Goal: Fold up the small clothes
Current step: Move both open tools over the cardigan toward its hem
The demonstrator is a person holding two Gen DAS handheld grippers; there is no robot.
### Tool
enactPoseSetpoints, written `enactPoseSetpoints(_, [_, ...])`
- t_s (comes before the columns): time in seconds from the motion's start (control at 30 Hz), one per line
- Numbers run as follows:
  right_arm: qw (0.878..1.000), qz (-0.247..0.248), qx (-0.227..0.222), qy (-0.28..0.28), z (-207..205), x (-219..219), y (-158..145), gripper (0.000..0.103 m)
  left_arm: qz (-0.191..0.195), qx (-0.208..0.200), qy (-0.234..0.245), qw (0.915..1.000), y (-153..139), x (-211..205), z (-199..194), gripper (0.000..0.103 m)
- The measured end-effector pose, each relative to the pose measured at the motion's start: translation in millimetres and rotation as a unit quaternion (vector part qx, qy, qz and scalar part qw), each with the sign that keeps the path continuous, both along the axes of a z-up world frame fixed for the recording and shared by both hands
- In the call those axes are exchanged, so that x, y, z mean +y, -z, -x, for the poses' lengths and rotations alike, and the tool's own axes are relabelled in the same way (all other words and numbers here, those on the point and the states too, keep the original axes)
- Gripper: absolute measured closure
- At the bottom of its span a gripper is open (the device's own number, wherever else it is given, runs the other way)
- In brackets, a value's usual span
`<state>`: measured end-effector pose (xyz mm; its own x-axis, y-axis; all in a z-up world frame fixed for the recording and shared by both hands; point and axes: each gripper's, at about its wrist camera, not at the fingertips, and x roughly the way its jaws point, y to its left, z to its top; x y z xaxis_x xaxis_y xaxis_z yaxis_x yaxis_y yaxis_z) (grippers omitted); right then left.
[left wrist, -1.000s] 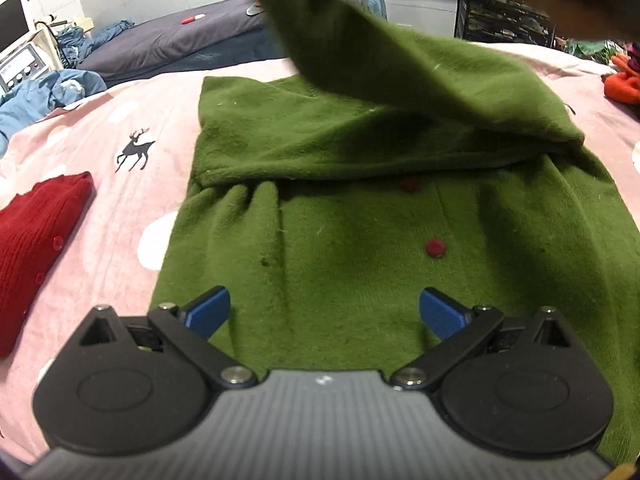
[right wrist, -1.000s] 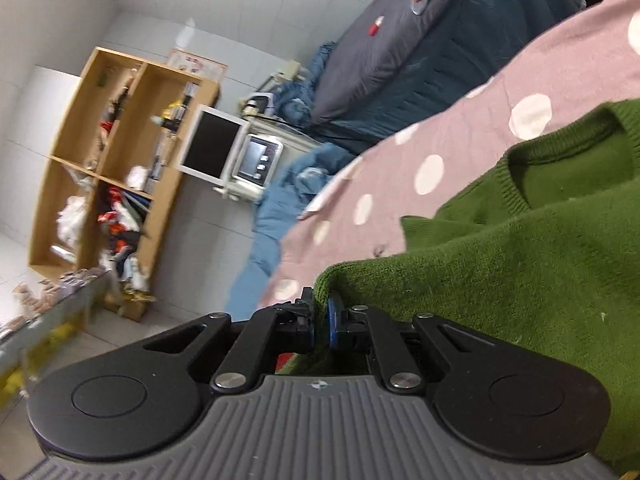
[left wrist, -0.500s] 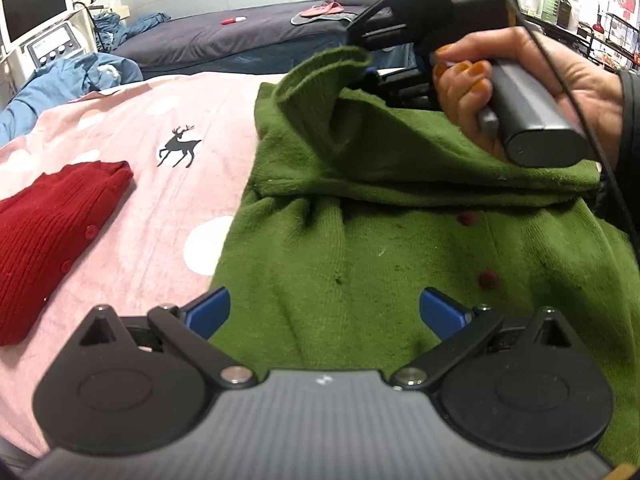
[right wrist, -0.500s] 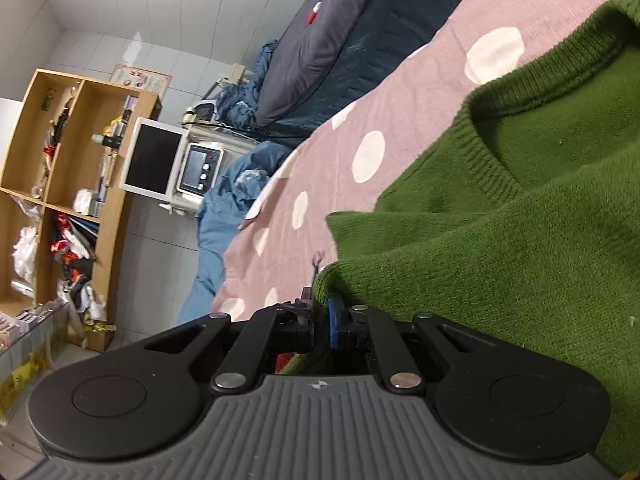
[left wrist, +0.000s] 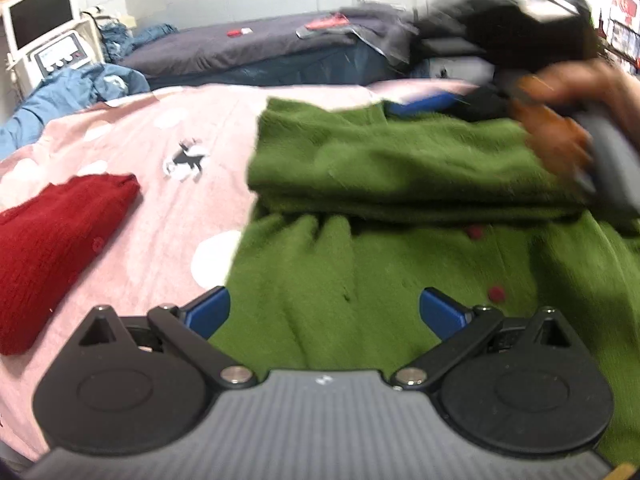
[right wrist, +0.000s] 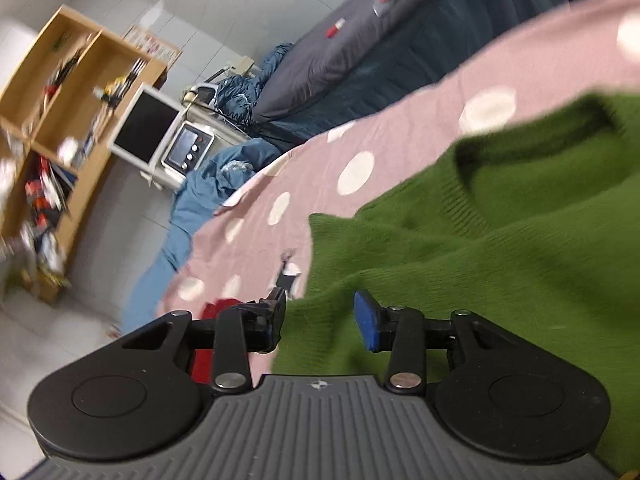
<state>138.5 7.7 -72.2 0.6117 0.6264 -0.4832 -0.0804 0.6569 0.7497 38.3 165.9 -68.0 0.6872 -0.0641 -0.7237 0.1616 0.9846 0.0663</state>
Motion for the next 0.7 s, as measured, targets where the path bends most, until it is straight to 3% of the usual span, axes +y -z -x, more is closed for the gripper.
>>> enactPoseSetpoints(0.07, [0.998, 0.055, -0.019, -0.004, 17, -10, -11, 0.034, 0.007, -0.016, -0.014, 0.9997, -6, 8, -7, 0.0])
enactPoseSetpoints(0.17, [0.988, 0.148, -0.03, -0.015, 40, -22, -20, 0.035, 0.023, -0.032, -0.043, 0.9983, -17, 25, -25, 0.01])
enactPoseSetpoints(0.23, [0.971, 0.235, -0.035, -0.012, 56, -30, -22, 0.037, 0.043, -0.043, -0.06, 0.9963, -23, 37, -40, 0.033])
enactPoseSetpoints(0.3, [0.948, 0.315, -0.047, -0.007, 70, -37, -19, 0.041, 0.062, -0.041, -0.067, 0.995, -27, 44, -55, 0.048])
enactPoseSetpoints(0.33, [0.939, 0.34, -0.054, -0.004, 77, -42, -17, 0.042, 0.066, -0.037, -0.064, 0.995, -28, 44, -63, 0.05])
enactPoseSetpoints(0.4, [0.93, 0.363, -0.059, 0.003, 85, -53, -10, 0.043, 0.062, -0.039, -0.061, 0.9955, -27, 38, -76, 0.05])
enactPoseSetpoints(0.5, [0.927, 0.372, -0.054, 0.018, 91, -69, 1, 0.043, 0.051, -0.04, -0.036, 0.9973, -21, 21, -96, 0.048])
enactPoseSetpoints(0.57, [0.923, 0.38, -0.058, 0.022, 94, -72, 6, 0.042, 0.042, -0.046, -0.02, 0.9979, -14, 8, -110, 0.043])
enactPoseSetpoints(0.7, [0.924, 0.376, -0.05, 0.051, 100, -82, 15, 0.039, 0.009, -0.025, -0.02, 0.9995, 15, -10, -140, 0.041])
